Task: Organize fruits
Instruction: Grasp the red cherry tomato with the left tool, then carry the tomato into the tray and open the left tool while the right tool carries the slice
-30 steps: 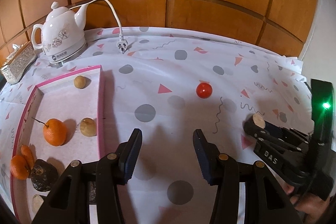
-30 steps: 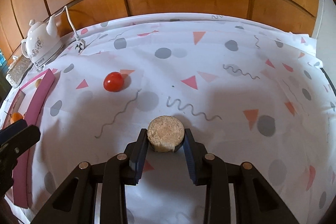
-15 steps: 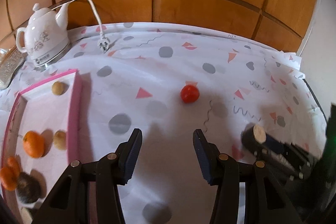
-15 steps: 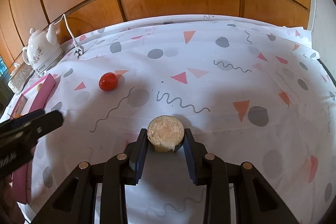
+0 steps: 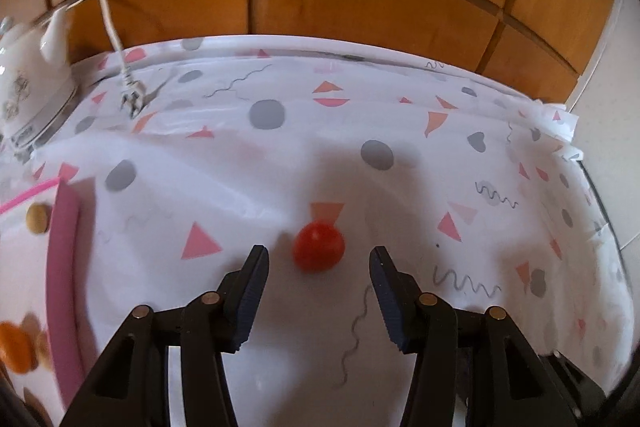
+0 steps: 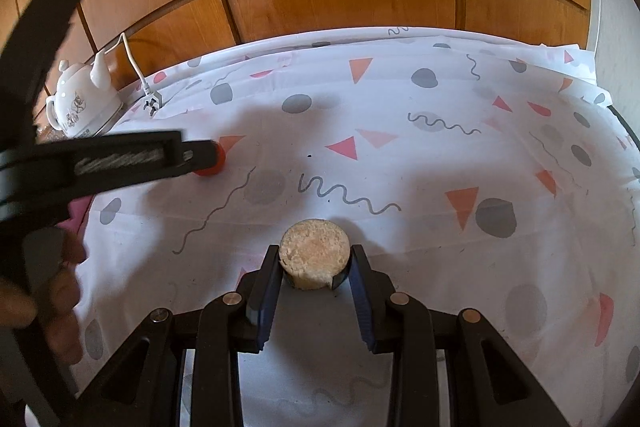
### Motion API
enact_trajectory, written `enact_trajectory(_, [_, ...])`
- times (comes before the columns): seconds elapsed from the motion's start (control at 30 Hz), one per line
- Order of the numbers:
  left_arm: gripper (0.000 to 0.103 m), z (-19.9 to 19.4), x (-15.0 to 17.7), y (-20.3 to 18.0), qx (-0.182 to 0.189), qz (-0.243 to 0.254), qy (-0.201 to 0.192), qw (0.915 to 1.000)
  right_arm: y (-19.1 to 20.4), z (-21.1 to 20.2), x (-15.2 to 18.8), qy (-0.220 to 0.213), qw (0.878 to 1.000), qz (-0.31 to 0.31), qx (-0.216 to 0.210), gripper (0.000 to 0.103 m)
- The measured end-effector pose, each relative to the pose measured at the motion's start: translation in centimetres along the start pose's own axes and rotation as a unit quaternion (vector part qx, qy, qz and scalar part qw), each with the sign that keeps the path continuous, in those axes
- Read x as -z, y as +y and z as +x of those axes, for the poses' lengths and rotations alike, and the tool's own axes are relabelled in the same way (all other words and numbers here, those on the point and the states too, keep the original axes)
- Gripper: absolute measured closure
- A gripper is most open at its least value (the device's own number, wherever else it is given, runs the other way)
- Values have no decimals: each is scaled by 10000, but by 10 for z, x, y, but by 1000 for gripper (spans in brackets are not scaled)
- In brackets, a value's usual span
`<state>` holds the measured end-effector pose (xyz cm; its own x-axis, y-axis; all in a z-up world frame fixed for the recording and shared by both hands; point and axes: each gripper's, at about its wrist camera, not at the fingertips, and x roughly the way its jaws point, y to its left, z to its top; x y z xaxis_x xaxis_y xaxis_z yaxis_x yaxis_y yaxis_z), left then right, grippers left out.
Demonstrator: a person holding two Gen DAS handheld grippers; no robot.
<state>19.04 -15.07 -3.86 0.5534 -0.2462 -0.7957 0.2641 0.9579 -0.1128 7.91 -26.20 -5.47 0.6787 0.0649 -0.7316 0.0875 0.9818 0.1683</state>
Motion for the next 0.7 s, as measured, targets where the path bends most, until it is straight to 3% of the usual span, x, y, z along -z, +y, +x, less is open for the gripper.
enact_trajectory(0.07, [53,13,-3,-4,-59,104,105,9999,0,0,0,-2,10000,7,-1,69])
enact_trajectory(0.1, [69,17,-2,-5,-96,155,155,9997,0,0,0,-6,10000,10,-2,69])
enact_trajectory(0.13, [74,21,-1,-5,-247,200,172,9993,0,0,0,-8,10000,12,-5,69])
enact_trajectory(0.33, [75,-6,14,4,-180,-23,-155,9997,0,0,0,-7,10000,2,-1,69])
enact_trajectory(0.7, [74,-112,48,43,-369,-224,-957,9945,15,0,-2,94,9996,-243,58,70])
